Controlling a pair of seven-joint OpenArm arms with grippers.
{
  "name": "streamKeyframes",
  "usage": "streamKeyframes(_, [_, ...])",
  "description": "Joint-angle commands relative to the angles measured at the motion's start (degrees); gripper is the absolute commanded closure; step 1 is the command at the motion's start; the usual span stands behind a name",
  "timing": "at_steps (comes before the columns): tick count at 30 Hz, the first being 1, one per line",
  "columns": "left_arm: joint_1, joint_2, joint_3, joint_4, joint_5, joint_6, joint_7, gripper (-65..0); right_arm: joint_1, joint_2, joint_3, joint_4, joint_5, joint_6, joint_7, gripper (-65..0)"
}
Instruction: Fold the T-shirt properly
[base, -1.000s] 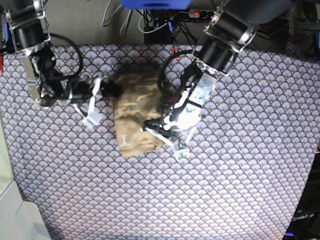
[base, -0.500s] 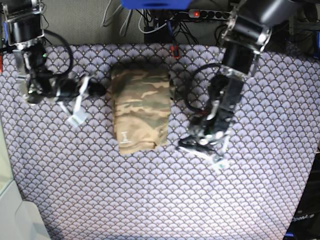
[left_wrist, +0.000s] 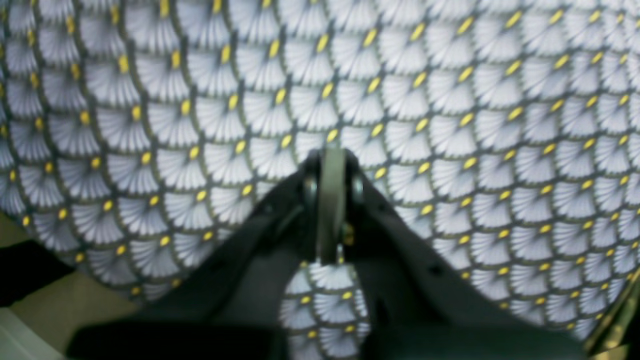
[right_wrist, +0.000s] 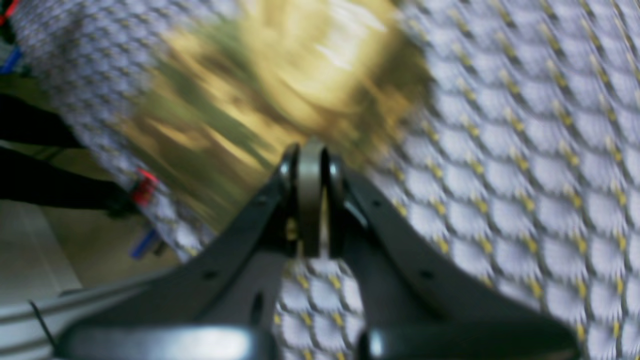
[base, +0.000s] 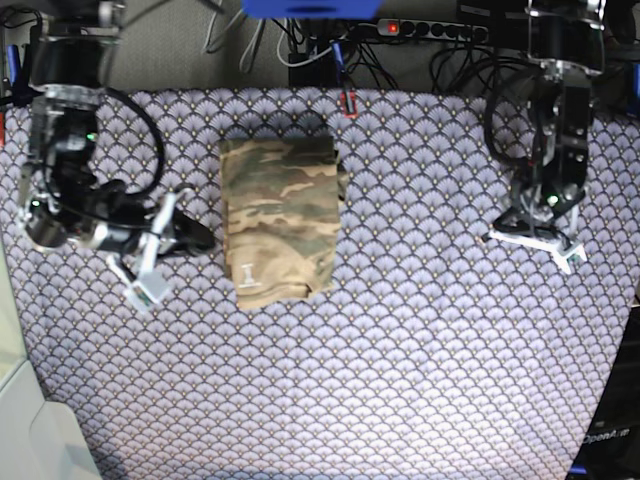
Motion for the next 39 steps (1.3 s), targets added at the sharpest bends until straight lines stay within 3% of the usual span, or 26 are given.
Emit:
streamKeyframes(1, [-0.3, -0.9, -1.3, 2.3, 0.7, 0.1, -1.1, -0.9, 1.0, -0.8, 0.5, 1.3, 0.6, 0.2, -0.4, -0.3])
streamKeyframes(9, [2.7, -0.7, -4.5, 6.1, 0.7, 0.1, -0.5, -0.9, 0.8, -11.2, -1.9, 1.7, 0.6, 0.2, -3.5, -0.3])
streamKeyframes(16, [4.0, -0.4, -4.4, 6.1, 0.9, 0.1, -0.5, -0.9, -0.8, -15.0, -5.6, -2.1, 0.6, 0.2, -3.5, -0.3])
streamKeyframes(22, [4.7, -0.4, -4.5, 6.1, 1.0, 0.1, -0.4, -0.9, -3.0, -14.7, -10.2, -9.2, 0.6, 0.2, 4.3, -0.3])
streamKeyframes(31, [4.5, -0.4, -4.2, 6.1, 1.1, 0.1, -0.4, -0.9, -2.4, -10.4, -10.6, -24.6, 0.6, 0.2, 13.7, -0.3])
streamKeyframes(35, [4.3, -0.4, -4.2, 6.1, 0.8, 0.1, -0.4, -0.9, -1.4, -10.4, -10.6, -26.8, 0.6, 0.2, 13.6, -0.3])
streamKeyframes(39, [4.6, -0.4, -4.2, 6.1, 1.0, 0.1, -0.4, -0.9, -1.5, -10.6, -10.5, -21.7, 0.6, 0.2, 11.3, -0.3])
